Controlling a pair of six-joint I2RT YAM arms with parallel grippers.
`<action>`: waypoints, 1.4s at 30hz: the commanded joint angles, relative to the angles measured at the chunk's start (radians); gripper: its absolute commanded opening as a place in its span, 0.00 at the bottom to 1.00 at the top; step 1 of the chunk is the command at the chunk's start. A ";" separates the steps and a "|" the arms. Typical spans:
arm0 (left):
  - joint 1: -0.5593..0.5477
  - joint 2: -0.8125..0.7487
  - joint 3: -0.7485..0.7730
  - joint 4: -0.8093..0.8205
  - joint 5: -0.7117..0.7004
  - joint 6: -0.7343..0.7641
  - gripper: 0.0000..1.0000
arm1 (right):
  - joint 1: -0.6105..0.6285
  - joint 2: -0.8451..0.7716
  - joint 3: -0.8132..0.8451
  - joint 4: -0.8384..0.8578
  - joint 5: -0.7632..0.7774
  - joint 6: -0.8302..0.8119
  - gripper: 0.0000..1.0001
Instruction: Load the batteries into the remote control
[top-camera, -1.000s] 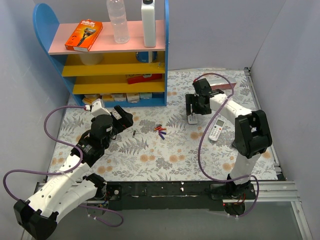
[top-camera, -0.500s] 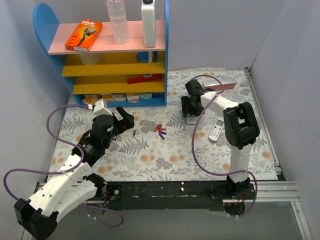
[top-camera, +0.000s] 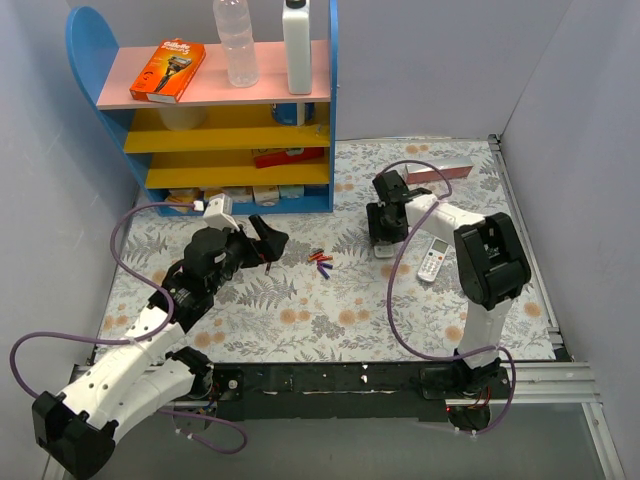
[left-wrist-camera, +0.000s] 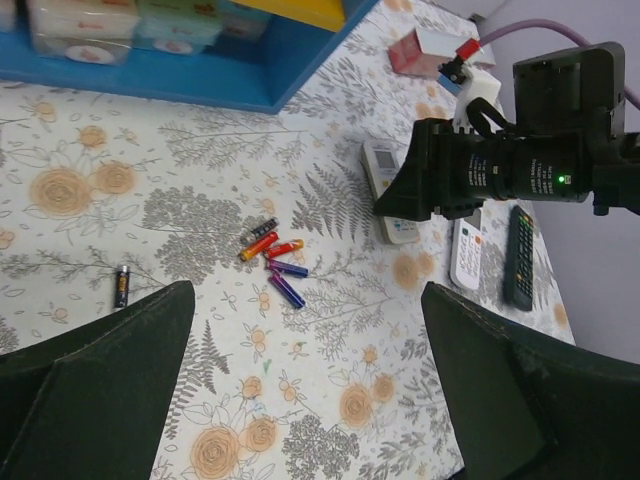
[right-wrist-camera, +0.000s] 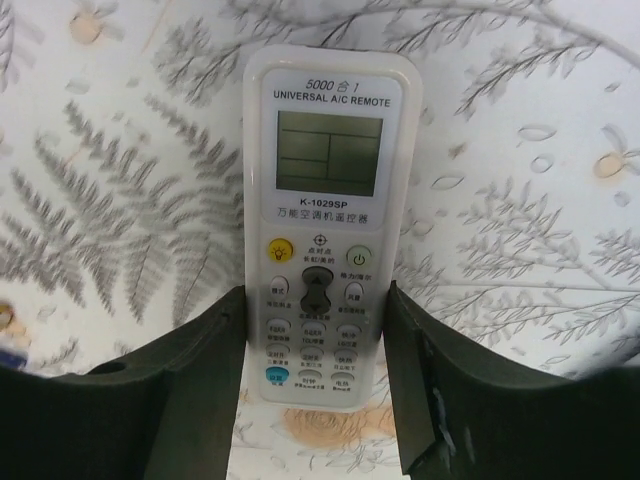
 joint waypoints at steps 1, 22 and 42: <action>0.007 0.001 -0.031 0.136 0.137 0.077 0.98 | 0.045 -0.173 -0.092 0.067 -0.105 0.001 0.20; 0.008 0.228 0.055 0.605 0.599 0.100 0.98 | 0.060 -0.717 -0.347 0.523 -0.846 0.086 0.16; 0.013 0.420 0.090 0.915 0.751 -0.224 0.96 | 0.073 -0.715 -0.427 0.862 -1.077 0.269 0.16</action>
